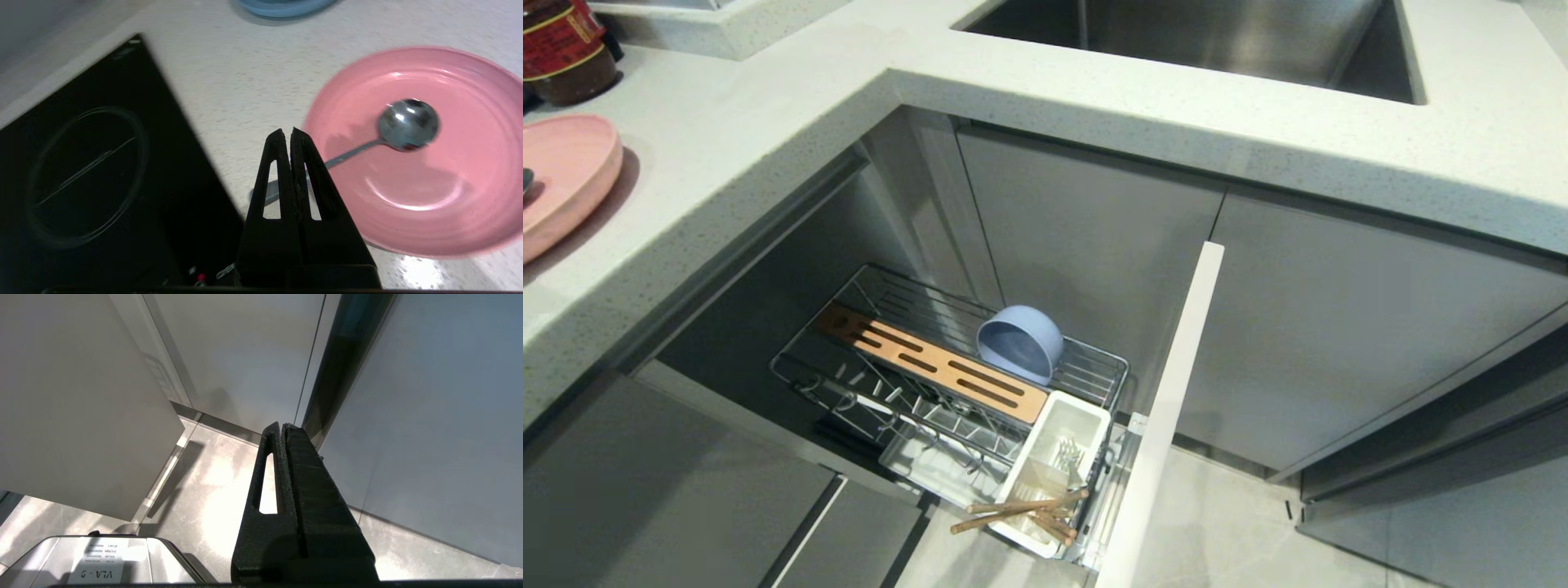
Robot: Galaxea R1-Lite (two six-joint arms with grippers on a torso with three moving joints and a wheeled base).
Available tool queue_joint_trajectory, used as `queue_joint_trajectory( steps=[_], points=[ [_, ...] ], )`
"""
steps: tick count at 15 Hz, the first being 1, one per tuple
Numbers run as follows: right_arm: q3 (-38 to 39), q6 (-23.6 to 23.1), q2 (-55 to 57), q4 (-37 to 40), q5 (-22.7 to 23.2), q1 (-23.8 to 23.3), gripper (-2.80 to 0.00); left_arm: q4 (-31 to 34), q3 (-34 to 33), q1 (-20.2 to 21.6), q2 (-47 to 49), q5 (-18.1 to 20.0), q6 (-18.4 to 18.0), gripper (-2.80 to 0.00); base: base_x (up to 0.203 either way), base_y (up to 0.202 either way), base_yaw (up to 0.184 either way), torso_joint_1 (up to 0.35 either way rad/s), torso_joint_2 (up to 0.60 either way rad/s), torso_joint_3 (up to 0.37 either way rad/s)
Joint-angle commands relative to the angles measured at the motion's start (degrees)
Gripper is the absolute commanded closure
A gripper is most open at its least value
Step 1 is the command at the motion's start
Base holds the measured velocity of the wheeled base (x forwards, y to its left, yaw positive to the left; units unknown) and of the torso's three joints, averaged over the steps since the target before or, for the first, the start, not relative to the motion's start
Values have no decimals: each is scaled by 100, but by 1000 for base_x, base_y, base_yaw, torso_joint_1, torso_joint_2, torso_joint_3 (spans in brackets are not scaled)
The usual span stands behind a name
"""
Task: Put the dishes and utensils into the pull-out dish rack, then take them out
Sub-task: Pick up the spoon and place it in the cupboard
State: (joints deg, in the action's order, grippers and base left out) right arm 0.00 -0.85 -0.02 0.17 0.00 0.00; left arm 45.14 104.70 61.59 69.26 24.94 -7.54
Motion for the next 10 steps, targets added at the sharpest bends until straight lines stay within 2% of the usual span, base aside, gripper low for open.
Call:
queue_joint_trajectory(
  steps=[1, 2, 3, 5, 6, 8, 10],
  points=[
    [0, -3, 2, 1, 0, -1, 0, 210, 270, 467, 420, 1320, -108, 0, 0, 0, 0, 0, 0, 0],
    [0, -3, 2, 1, 0, -1, 0, 548, 581, 607, 615, 1848, -235, 0, 0, 0, 0, 0, 0, 0],
    [0, -3, 2, 1, -1, -8, 0, 812, 694, 706, 775, 2277, -537, 0, 0, 0, 0, 0, 0, 0],
    [0, -3, 2, 1, -1, 0, 0, 1180, 745, 885, 1037, 2862, -1375, 0, 0, 0, 0, 0, 0, 0],
    [0, -3, 2, 1, -3, -2, 0, 1302, 751, 935, 1107, 2947, -1593, 0, 0, 0, 0, 0, 0, 0],
    [0, -3, 2, 1, -1, -2, 0, 1611, 753, 1096, 1225, 2998, -2352, 0, 0, 0, 0, 0, 0, 0],
    [0, -3, 2, 1, -4, -5, 0, 1809, 752, 1180, 1347, 3025, -2719, 0, 0, 0, 0, 0, 0, 0]
  ],
)
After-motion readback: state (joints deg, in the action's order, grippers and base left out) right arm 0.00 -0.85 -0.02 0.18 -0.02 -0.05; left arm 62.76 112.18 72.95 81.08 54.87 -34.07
